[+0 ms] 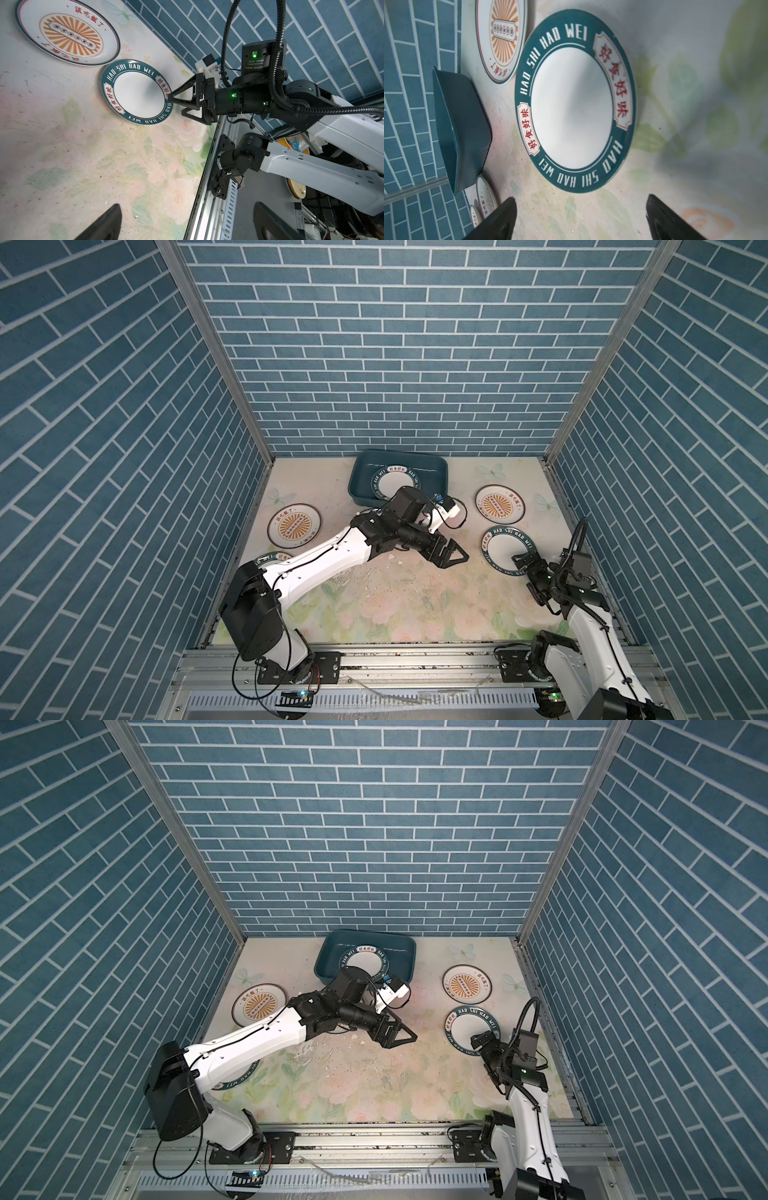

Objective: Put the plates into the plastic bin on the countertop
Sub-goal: 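Grip the green-rim plate edge with the right gripper while the left hovers, then lift the plate with the right gripper while the left gripper moves to the bin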

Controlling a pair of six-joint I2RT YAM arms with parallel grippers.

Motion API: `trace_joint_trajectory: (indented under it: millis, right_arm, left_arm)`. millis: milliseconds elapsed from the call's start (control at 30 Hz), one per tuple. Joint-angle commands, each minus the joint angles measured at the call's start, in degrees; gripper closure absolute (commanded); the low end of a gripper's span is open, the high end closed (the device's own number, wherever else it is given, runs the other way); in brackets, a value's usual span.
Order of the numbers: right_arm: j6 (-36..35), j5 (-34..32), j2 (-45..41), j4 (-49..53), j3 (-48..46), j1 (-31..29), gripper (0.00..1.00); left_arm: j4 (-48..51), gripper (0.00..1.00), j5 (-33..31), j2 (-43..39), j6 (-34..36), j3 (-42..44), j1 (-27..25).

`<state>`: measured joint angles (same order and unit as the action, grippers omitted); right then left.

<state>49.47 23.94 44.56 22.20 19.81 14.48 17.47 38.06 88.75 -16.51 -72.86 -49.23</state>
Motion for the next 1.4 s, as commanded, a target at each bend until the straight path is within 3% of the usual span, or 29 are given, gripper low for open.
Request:
trace_joint_trajectory:
  millis: [0, 133, 533, 667, 833, 1033, 1200, 1367]
  right_arm:
    - [2.09, 3.43, -0.78, -2.16, -1.75, 2.27, 0.05]
    - [2.65, 6.32, 1.30, -8.19, -4.07, 4.25, 0.10]
    - [5.04, 5.41, 10.64, -22.96, -8.43, 4.53, 0.21]
    - [7.18, 5.25, 15.49, -27.53, -9.76, 4.65, 0.38]
    - [10.92, 5.46, 20.20, -34.98, -12.28, 4.77, 0.47]
    - [12.12, 5.47, 21.74, -37.05, -13.73, 4.77, 0.81]
    - [12.41, 4.97, 19.78, -35.65, -14.35, 4.77, 0.95]
    - [13.29, 5.04, 14.97, -30.58, -14.24, 4.77, 1.00]
  left_arm:
    - [-2.27, 0.01, 1.12, 0.65, -0.42, 1.98, -0.16]
    - [-4.53, 0.01, 2.30, 0.71, -2.51, 3.21, -0.16]
    - [-3.77, 0.01, 3.07, 0.66, -3.35, 3.47, -0.12]
    - [-2.68, 0.00, 2.89, 0.16, -2.98, 3.20, -0.16]
    - [-1.86, 0.00, 2.05, -1.63, -1.87, 3.29, -0.16]
    - [-1.07, 0.00, 1.84, -1.61, -1.60, 2.86, -0.16]
    - [-0.61, 0.00, 1.59, -1.65, -1.35, 2.67, -0.16]
    - [-0.16, 0.01, 1.27, -1.45, -1.11, 2.48, -0.16]
